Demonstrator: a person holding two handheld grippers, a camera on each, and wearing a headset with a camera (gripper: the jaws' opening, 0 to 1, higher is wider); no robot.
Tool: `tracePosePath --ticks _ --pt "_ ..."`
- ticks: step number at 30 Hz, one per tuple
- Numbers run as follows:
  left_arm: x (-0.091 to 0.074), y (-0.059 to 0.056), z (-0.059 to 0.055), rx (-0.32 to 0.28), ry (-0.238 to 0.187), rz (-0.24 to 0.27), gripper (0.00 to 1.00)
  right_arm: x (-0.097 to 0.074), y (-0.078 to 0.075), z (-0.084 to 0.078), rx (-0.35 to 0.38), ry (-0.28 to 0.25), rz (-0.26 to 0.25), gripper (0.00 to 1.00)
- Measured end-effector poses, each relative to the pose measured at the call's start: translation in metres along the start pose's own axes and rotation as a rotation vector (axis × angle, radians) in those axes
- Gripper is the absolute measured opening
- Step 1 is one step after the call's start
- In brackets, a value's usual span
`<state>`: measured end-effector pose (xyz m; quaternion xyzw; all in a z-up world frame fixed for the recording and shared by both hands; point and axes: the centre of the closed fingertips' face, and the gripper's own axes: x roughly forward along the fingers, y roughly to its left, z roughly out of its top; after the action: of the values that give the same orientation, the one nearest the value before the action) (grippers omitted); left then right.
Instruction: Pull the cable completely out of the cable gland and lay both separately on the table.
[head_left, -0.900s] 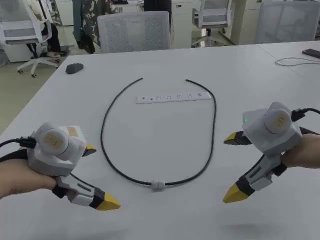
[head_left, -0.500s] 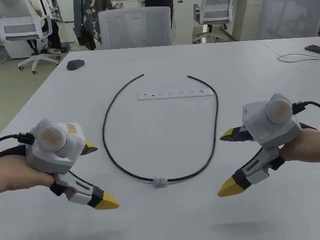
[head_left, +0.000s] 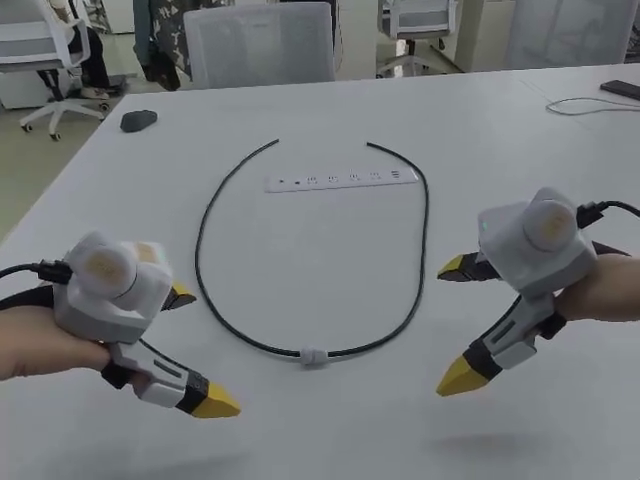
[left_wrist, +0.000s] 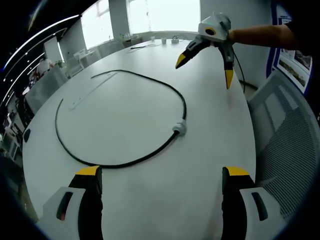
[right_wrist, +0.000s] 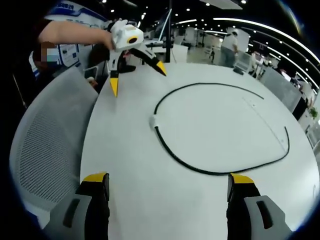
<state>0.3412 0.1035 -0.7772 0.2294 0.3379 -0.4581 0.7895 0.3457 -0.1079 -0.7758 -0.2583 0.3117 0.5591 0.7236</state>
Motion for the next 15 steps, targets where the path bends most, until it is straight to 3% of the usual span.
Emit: tracePosePath --ticks 2,5,7,10,13,15 --pt "0.001 0.0 0.002 0.0 -0.005 -0.001 1.0 -0.001 0.002 0.009 0.01 -0.036 0.006 0.99" --pt "0.003 0.001 0.004 -0.009 -0.013 0.002 1.0 0.0 0.002 0.015 -0.041 -0.035 0.004 0.99" --pt "0.004 0.001 0.004 -0.002 -0.007 0.003 1.0 0.0 0.002 0.019 -0.026 -0.046 0.018 0.99" --pt "0.003 0.005 0.002 0.089 0.011 0.033 1.0 0.001 -0.001 0.017 -0.029 -0.043 0.018 0.99" --pt "0.002 0.003 -0.002 0.02 0.017 0.013 1.0 0.002 -0.002 0.014 -0.03 -0.035 0.023 0.99" --pt "0.002 0.008 -0.003 0.031 0.017 0.025 1.0 0.002 -0.002 0.011 -0.028 -0.028 0.024 0.99"
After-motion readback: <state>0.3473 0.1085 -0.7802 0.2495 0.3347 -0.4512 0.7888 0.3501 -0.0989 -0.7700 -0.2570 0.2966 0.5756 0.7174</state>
